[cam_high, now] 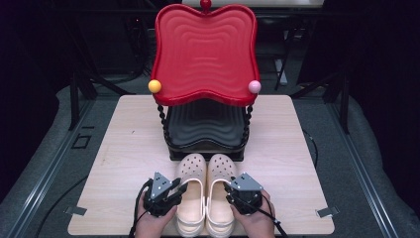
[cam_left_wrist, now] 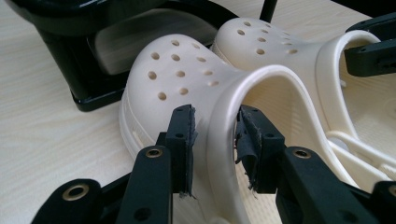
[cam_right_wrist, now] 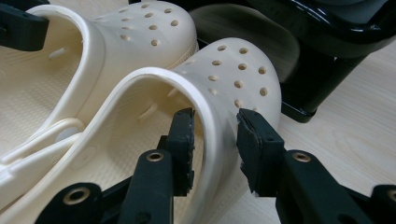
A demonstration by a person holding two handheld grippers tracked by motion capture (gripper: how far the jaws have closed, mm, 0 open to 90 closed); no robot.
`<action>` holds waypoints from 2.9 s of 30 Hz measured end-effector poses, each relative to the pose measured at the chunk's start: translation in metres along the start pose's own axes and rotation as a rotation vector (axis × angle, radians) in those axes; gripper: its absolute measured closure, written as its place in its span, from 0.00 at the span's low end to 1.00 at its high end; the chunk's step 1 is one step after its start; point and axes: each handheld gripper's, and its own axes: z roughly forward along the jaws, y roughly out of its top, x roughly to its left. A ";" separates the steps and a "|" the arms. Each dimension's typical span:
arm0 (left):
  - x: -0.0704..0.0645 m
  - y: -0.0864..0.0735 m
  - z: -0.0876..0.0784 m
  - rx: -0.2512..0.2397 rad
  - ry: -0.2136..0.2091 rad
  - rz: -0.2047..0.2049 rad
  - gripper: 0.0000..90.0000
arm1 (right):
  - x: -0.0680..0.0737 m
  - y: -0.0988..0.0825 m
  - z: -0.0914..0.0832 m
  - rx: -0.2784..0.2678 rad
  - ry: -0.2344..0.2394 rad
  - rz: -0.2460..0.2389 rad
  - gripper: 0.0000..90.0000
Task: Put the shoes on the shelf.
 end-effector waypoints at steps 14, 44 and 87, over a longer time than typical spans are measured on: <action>-0.006 0.005 0.012 0.007 0.049 0.021 0.71 | 0.001 0.003 0.008 0.002 -0.027 -0.007 0.81; -0.001 0.014 -0.044 -0.063 0.097 0.047 0.90 | 0.005 0.008 -0.036 -0.078 -0.098 -0.059 0.92; 0.034 0.115 -0.023 -0.149 0.172 0.226 0.92 | -0.026 0.105 -0.029 -0.223 -0.265 -0.220 0.92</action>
